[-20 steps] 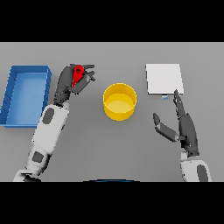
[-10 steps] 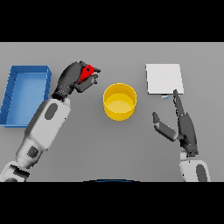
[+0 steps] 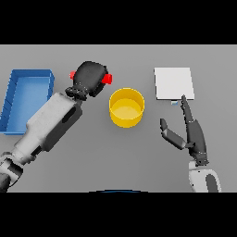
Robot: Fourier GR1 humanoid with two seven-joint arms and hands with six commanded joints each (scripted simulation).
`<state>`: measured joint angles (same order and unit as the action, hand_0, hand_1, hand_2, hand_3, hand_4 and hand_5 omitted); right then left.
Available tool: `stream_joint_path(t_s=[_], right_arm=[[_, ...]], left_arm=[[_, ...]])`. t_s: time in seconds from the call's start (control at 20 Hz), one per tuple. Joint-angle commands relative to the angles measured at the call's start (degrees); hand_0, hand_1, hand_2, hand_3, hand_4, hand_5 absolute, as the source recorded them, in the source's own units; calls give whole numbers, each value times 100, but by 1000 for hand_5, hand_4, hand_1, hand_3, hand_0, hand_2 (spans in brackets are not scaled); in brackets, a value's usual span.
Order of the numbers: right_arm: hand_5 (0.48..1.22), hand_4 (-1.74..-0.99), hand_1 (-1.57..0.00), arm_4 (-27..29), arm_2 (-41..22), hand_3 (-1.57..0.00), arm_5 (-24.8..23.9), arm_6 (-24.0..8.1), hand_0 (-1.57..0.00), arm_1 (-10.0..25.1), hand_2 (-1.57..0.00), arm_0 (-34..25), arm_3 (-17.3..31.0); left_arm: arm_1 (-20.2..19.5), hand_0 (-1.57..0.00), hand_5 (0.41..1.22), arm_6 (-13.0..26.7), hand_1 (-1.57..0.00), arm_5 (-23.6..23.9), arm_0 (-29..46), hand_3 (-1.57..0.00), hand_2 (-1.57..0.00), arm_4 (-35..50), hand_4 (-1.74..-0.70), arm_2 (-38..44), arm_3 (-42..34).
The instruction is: Pick up the red beaker and tilt it to pour out 1 green nut into yellow bowl. Pick up the yellow bowl and place it on the metallic measuring scale.
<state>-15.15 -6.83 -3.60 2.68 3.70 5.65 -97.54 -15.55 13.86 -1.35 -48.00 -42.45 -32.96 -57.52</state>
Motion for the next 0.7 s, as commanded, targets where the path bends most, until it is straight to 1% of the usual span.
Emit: stream_joint_path(t_s=[0.0, 0.05, 0.1, 0.2, 0.3, 0.35, 0.4, 0.45, 0.55, 0.6, 0.65], right_arm=[[705, -1282, 1, 34, 26, 1, 3, 112, 1, 24, 1, 54, -53], [705, -1284, 1, 51, -7, 1, 14, 135, 1, -25, 1, 75, -47], [702, -1283, 1, 86, 3, 1, 42, 96, 1, -28, 1, 64, -25], [690, -1287, 1, 171, 42, 1, 14, 171, 1, -92, 1, 64, -11], [678, -1292, 1, 212, 77, 1, 7, 289, 1, -104, 1, 113, 48], [672, -1294, 1, 227, 76, 1, -19, 307, 1, -138, 1, 133, 6], [664, -1295, 1, 311, 112, 1, 8, 220, 1, -164, 1, 92, 71], [657, -1294, 1, 365, 133, 1, 36, 235, 1, -155, 1, 101, 50], [648, -1291, 1, 396, 126, 1, 37, 290, 1, -183, 1, 115, 3], [644, -1290, 1, 408, 157, 1, 29, 237, 1, -178, 1, 71, 56], [640, -1291, 1, 395, 98, 1, 35, 307, 1, -226, 1, 119, 5]], left_arm=[[-70, -1571, 1196, -82, -1571, -71, -49, -1571, -1571, -100, -1691, -110, 55], [-138, -1571, 1201, -117, -1571, -195, -188, -1571, -1571, -219, -1649, -231, 117], [-176, -1571, 1205, -214, -1571, -285, -296, -1571, -1571, -312, -1666, -358, 155], [-147, -1571, 1211, -192, -1571, -644, -591, -1391, -1571, -525, -1687, -672, 264], [-135, -1571, 1215, -395, -1571, -846, -779, -1277, -1571, -729, -1701, -1003, 406], [-153, -1571, 1216, -524, -1571, -910, -880, -1336, -1571, -841, -1707, -1165, 467], [-118, -1571, 1217, -628, -1571, -994, -1024, -1383, -1571, -904, -1713, -1282, 548], [-127, -1571, 1218, -755, -1571, -1059, -1111, -1420, -1571, -1009, -1718, -1449, 616], [-109, -1571, 1219, -875, -1571, -1180, -1305, -1475, -1571, -1182, -1726, -1724, 757], [-43, -1571, 1219, -895, -1571, -1293, -1399, -1494, -1571, -1290, -1729, -1909, 828], [-35, -1571, 1220, -973, -1571, -1347, -1479, -1509, -1571, -1411, -1732, -2093, 906]])
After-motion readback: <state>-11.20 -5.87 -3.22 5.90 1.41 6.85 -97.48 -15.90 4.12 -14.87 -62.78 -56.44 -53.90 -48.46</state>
